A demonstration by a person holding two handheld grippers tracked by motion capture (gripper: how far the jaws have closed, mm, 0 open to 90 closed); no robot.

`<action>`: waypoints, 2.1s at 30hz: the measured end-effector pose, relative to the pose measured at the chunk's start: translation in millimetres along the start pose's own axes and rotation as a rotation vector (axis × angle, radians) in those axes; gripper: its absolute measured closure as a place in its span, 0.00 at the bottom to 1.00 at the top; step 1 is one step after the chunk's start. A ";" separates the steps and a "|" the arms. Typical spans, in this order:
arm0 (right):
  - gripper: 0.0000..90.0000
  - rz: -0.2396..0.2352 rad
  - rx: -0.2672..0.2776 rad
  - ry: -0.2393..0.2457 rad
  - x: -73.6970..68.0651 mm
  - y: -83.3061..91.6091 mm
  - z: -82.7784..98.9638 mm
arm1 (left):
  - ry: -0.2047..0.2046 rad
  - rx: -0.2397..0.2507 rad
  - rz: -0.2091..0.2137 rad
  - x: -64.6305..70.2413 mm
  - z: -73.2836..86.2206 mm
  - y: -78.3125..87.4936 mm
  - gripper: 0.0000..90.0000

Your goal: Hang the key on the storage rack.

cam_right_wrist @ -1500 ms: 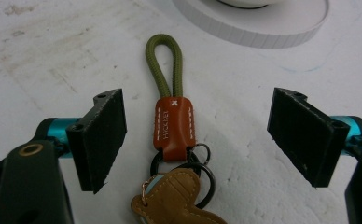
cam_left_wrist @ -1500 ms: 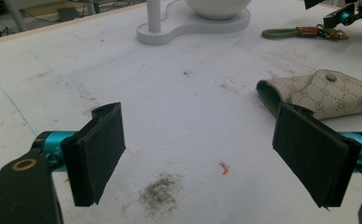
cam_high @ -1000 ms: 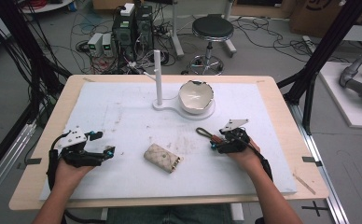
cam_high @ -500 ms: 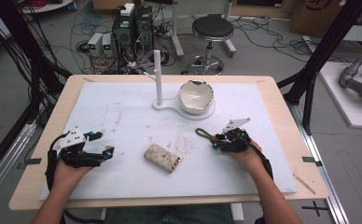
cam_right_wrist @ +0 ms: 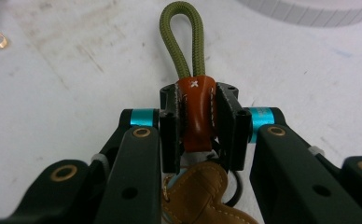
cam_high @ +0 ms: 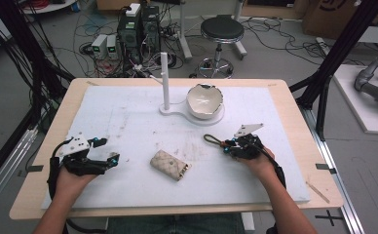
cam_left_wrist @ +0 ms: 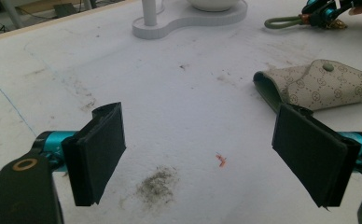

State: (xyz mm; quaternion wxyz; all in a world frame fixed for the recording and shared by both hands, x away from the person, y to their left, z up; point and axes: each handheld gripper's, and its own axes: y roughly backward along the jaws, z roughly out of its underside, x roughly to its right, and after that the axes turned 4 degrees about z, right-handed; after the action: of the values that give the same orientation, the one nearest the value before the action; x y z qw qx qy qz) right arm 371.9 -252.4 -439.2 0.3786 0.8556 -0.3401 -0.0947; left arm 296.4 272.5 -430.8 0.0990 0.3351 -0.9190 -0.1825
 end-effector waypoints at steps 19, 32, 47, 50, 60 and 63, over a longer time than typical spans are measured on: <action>0.82 -0.029 0.294 -0.001 -8.3 46.3 -48.2 | -0.004 0.028 -0.019 0.2 -1.6 5.7 0.19; 0.82 0.001 0.381 0.019 -2.7 57.3 -105.7 | 0.003 0.032 -0.033 -1.5 -1.0 7.5 0.19; 0.82 -0.014 0.397 0.068 -9.4 47.1 -167.7 | 0.002 0.027 -0.035 -2.8 -0.8 7.0 0.19; 0.82 -0.007 0.398 0.077 -10.0 42.3 -177.5 | 0.003 0.025 -0.034 -2.6 -0.6 6.7 0.19; 0.82 0.031 0.347 0.127 -17.8 20.3 -207.8 | 0.004 0.027 -0.035 -3.7 -0.4 7.0 0.19; 0.82 0.045 0.334 0.139 -19.0 15.6 -212.6 | 0.005 0.029 -0.036 -3.7 -0.5 7.2 0.19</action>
State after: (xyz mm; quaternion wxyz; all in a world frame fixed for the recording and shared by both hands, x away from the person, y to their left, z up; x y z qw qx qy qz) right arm 438.8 -123.5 -282.0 0.2559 0.9032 -0.3433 0.0308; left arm 295.1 279.9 -427.7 0.0931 0.3537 -0.9150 -0.1703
